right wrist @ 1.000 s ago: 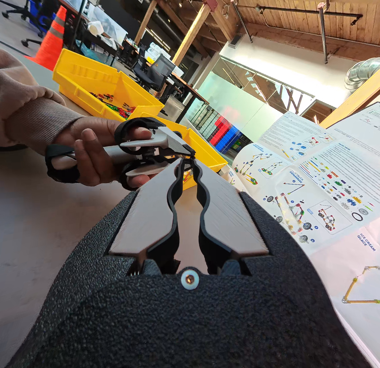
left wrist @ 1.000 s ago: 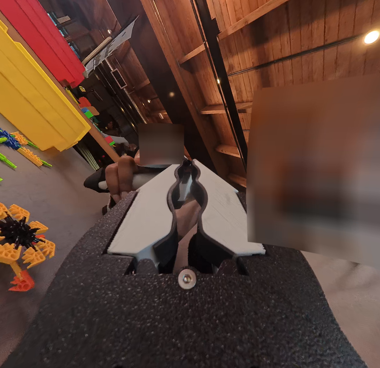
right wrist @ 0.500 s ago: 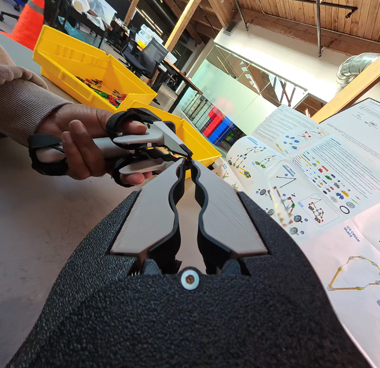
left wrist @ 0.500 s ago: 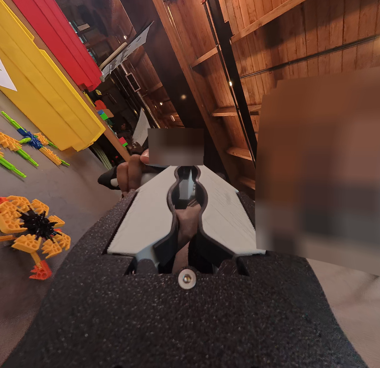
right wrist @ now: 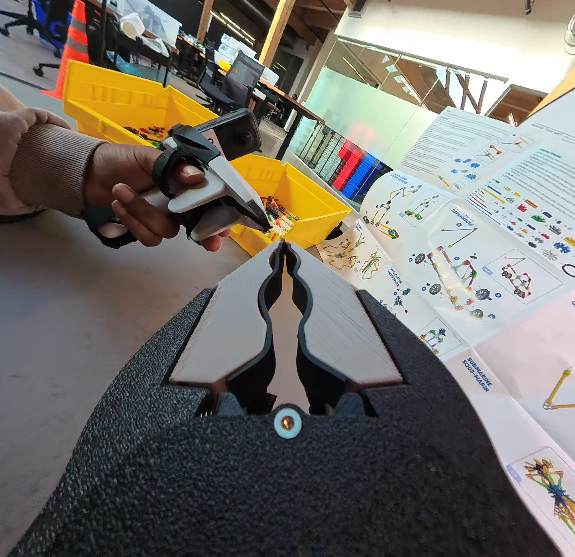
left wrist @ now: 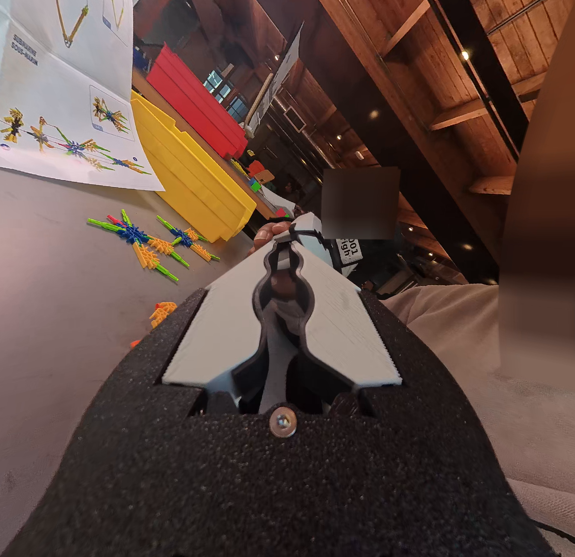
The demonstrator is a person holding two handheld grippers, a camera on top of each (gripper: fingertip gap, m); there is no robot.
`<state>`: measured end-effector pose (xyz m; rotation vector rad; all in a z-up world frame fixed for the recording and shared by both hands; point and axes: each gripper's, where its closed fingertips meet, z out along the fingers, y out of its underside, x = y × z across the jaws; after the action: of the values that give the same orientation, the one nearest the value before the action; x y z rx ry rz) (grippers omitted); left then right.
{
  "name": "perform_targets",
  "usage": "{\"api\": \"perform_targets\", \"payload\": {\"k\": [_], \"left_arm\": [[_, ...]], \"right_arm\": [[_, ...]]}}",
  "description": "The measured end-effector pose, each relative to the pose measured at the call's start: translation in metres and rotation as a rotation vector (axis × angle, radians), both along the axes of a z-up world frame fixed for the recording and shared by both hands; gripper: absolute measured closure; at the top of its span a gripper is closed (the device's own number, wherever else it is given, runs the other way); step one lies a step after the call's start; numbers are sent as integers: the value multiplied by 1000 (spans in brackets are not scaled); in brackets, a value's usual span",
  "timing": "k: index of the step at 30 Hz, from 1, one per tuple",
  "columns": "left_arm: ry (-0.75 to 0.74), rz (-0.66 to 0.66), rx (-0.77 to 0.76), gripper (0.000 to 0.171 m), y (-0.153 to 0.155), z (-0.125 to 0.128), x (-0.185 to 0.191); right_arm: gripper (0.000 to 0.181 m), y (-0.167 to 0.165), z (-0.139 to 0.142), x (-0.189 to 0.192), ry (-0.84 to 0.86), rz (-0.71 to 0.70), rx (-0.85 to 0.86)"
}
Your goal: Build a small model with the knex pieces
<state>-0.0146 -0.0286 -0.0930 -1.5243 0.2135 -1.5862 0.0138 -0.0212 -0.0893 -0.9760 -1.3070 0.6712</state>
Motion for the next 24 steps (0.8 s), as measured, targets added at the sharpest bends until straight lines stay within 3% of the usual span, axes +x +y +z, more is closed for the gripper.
{"api": "perform_targets", "payload": {"k": [6, 10, 12, 15, 19, 24], "left_arm": [[85, 107, -9, 166, 14, -9, -21], [393, 266, 19, 165, 29, -33, -51], [608, 290, 7, 158, 33, -58, -59], [907, 279, 14, 154, 34, -98, -61], [1053, 216, 32, 153, 32, -125, -50], [1214, 165, 138, 153, 35, -139, -44]], "right_arm": [[181, 15, -10, 2, -2, -10, -117], [181, 25, -18, 3, -19, -42, -155], [181, 31, -21, 4, -25, -62, -170], [181, 35, -26, 5, -41, -76, -192], [181, 35, -31, 4, -63, -76, -196], [181, 33, -36, 1, -88, -56, -214]]}}
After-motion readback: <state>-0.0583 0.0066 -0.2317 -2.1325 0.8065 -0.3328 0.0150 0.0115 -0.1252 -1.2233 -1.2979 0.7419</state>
